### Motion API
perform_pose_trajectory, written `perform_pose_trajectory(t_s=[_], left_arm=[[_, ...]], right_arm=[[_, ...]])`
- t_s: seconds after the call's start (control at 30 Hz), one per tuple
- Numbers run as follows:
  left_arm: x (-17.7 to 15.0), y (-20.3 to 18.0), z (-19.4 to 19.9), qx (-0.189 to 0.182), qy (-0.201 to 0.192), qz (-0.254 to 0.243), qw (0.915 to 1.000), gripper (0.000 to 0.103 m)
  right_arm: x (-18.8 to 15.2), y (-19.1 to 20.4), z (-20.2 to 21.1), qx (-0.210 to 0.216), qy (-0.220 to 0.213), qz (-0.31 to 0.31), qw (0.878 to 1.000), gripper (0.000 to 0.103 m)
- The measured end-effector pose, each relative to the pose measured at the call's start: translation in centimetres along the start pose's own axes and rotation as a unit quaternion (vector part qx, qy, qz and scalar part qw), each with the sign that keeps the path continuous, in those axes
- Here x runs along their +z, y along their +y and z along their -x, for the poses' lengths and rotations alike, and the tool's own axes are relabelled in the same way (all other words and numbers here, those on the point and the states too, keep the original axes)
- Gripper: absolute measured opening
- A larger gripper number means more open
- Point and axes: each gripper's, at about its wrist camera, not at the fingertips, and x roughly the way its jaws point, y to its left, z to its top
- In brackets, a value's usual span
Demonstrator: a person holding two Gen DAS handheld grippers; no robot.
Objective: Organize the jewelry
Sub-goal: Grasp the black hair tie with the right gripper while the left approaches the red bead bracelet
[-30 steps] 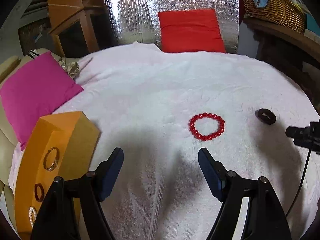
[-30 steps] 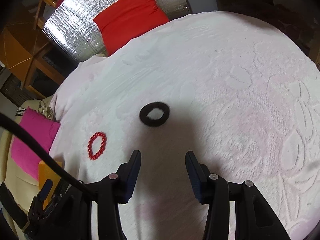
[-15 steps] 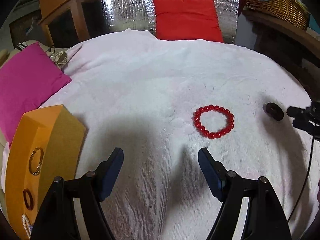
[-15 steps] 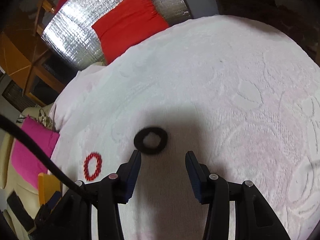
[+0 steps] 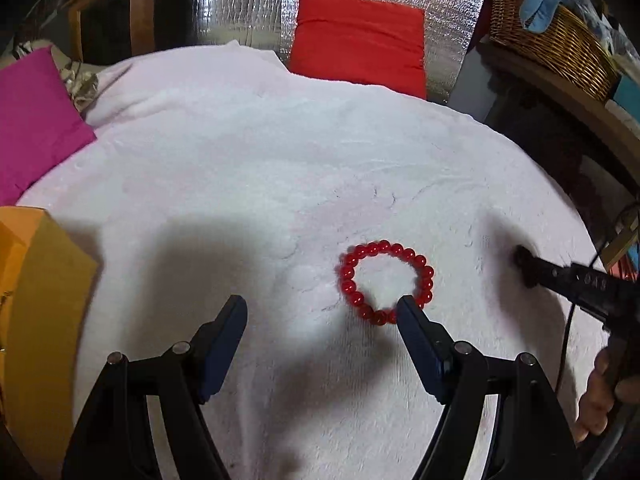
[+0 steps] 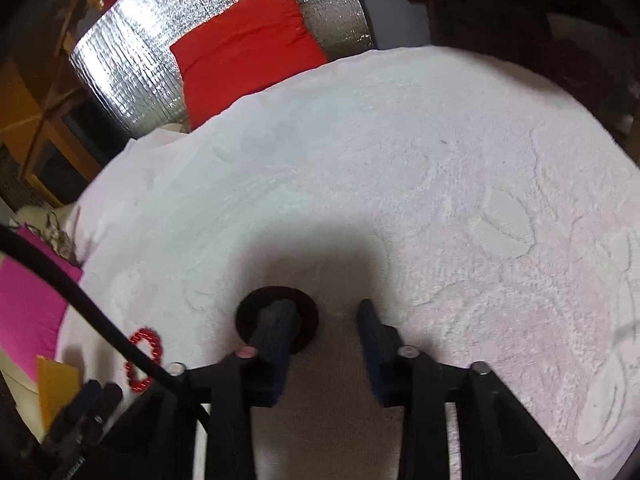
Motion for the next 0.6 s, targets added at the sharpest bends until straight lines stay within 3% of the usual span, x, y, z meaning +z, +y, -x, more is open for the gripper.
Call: perform_pose_trajectory(t_s=[0.17,0.43,0.6], left_arm=[[0.4,0.1,-1.5,-0.022,0.003,0.010,0.9997,0.077],[0.4,-2.2,-2.0,-0.021,0.002,-0.035,0.9992,0.023],[0.2,-2.1,-1.6,-0.033,0.007,-0.031,0.9989,0.010]], right_arm=[[-0.3,-1.1,0.4,0.015,0.001,-0.008,1.000,0.019],[-1.0,-1.0,1.1,0.017,0.002,0.006,1.000,0.019],[-1.1,-1.0,1.9,0.032,-0.004,0.008,0.999,0.019]])
